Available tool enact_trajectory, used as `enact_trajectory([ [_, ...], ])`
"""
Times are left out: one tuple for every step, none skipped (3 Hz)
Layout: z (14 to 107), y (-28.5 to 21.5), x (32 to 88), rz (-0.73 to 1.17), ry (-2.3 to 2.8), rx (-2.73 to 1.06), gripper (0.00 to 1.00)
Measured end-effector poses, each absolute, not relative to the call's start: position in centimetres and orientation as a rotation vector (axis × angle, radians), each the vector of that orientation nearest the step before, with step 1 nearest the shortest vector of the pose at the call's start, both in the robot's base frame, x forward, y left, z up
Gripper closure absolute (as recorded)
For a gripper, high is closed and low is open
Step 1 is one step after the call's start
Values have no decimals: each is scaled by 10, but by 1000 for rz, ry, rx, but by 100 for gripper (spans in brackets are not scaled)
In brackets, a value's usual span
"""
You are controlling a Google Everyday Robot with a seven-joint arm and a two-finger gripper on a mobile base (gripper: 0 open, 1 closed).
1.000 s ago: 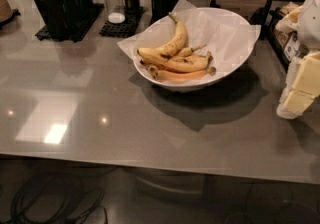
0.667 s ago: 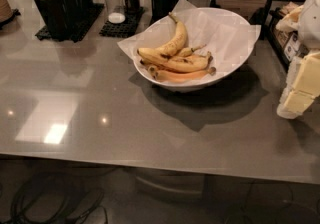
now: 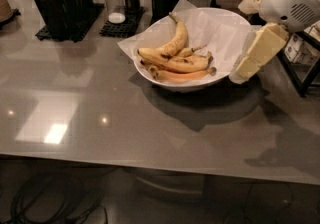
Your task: Pick banana from white bowl
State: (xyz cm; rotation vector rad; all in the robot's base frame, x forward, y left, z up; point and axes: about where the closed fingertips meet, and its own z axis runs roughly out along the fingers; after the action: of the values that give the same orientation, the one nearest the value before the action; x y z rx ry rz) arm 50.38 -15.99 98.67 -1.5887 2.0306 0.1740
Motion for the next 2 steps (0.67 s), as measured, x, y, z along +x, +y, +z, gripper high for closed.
enact_trajectory([
  [987,-156,506,203,2022,-1582,0],
  [977,-155,512,252,2019,-1502,0],
])
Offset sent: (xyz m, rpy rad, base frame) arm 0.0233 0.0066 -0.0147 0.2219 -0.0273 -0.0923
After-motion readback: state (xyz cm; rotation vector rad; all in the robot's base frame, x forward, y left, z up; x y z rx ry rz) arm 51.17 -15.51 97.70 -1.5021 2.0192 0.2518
